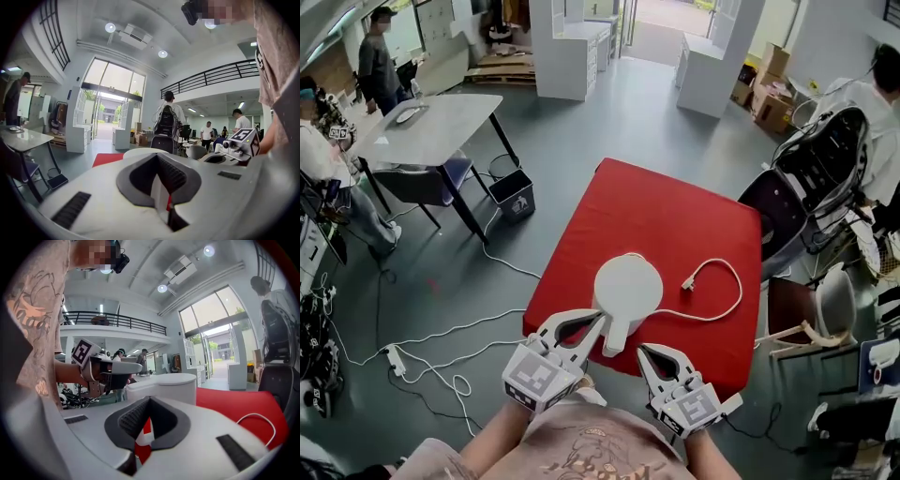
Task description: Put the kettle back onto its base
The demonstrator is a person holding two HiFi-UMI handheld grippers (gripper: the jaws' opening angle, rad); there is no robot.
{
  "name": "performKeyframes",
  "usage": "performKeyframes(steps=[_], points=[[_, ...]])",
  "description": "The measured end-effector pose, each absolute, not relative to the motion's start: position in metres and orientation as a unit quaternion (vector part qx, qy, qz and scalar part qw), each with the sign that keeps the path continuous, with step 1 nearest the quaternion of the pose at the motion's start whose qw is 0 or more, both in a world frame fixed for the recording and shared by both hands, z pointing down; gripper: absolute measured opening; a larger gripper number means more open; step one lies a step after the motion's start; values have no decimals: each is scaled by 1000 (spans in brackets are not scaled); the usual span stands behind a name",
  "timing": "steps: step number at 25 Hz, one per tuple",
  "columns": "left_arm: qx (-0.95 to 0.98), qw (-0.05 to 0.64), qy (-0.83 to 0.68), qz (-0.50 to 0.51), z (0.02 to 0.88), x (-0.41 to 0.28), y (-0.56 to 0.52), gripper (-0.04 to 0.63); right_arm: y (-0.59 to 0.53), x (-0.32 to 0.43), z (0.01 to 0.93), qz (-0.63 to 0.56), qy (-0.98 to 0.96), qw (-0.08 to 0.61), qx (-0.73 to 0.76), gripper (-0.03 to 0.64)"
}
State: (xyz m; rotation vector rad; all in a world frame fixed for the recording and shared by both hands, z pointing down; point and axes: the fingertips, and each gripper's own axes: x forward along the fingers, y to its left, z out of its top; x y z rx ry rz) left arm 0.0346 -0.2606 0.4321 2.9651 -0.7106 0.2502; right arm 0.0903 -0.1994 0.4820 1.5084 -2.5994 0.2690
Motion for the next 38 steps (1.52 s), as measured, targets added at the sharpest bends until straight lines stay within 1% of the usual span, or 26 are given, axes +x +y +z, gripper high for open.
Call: performKeyframes(steps=[4, 15, 21, 29, 38], points=[[966, 36, -245, 79, 430, 32, -250, -12, -188, 92, 478, 83, -863, 59, 496, 5], [960, 50, -262, 81, 427, 34, -199, -12, -139, 96, 472, 95, -865, 62, 490, 5], [962, 44, -256, 85, 434, 36, -150, -12, -96, 98, 473, 95, -866, 56, 488, 5], [962, 43, -255, 85, 436, 44, -60, -12, -8, 99, 474, 103, -868, 33, 485, 5], [963, 47, -251, 85, 418, 47, 1, -12, 31, 95, 443, 92, -862, 18, 498, 5]])
